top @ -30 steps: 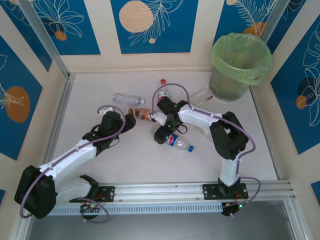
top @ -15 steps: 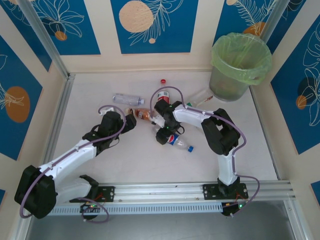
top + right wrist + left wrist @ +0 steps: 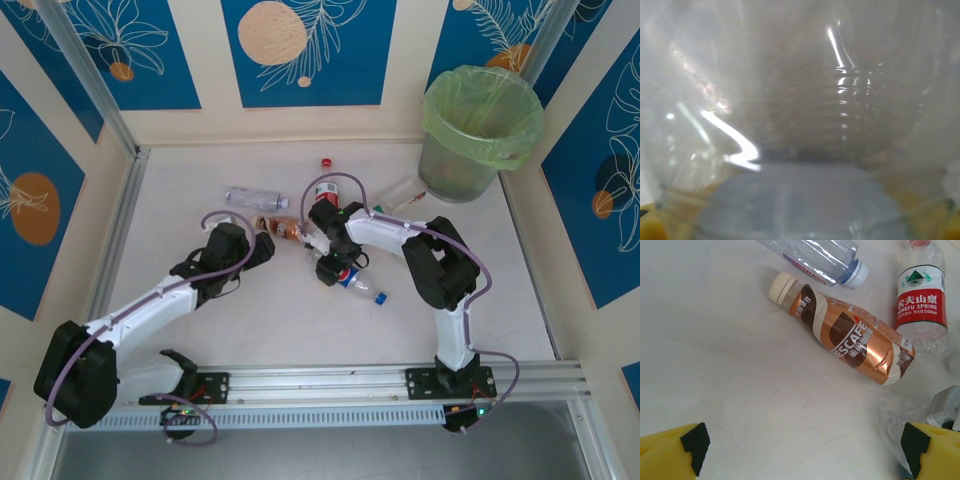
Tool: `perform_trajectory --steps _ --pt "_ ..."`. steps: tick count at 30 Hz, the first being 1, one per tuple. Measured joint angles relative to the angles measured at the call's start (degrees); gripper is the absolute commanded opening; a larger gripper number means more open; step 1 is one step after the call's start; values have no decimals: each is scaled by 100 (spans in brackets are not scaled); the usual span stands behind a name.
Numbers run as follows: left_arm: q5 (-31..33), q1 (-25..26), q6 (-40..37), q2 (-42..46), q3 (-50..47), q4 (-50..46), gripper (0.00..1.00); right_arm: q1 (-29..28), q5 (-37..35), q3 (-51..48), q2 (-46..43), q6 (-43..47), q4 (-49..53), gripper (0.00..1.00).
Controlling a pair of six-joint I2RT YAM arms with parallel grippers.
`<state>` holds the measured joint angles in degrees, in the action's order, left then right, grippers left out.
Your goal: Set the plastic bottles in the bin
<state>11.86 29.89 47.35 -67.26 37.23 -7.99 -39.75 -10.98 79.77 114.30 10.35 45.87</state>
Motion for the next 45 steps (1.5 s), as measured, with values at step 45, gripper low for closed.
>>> perform_trajectory --steps 45 --pt "-846 -4 -190 -514 302 431 100 1871 1410 -1392 -3016 -1241 -1469 47"
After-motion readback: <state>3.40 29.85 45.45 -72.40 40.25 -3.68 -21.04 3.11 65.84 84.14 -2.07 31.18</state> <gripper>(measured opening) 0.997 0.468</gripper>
